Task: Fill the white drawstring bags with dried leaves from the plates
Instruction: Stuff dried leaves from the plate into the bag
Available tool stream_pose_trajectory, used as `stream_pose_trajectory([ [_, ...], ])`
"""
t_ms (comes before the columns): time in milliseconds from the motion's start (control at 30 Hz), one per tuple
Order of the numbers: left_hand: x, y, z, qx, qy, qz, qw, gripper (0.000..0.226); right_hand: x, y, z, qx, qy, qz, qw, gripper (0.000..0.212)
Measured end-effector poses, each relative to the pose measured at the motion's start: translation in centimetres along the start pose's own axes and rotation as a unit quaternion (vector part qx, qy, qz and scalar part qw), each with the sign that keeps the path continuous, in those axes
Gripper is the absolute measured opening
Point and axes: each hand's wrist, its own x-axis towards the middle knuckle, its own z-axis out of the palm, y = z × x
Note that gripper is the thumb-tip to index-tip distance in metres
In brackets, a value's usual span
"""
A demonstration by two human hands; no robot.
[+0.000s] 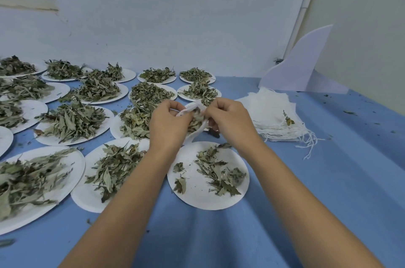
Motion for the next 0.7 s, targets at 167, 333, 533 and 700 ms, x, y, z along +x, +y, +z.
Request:
stream_pose_trajectory([
  [167,0.2,0.9,0.0,-0.131,-0.11,-0.107,0.979,0.007,0.2,0.7,-0.6,0.031,0.008,0.042,0.999,0.017],
  [333,0.4,0.4,-0.4,-0.069,-0.168,-0.077,0.98,0.017,0.4,1.1,-0.5,0.026,0.012,0.051,0.998,0.013],
  [533,0.0,-0.4,-0.1,0.018,-0.138,0.017,0.99,0.02,0.1,0.6,-0.3,0.02,0.003,0.034,0.999,0.013],
  [700,-0.5,-0.6,0.0,0.186,-0.042,0.138,0.972,0.029,-0.3,0.0,-0.1,0.059,-0.094,-0.006,0.994,0.033],
])
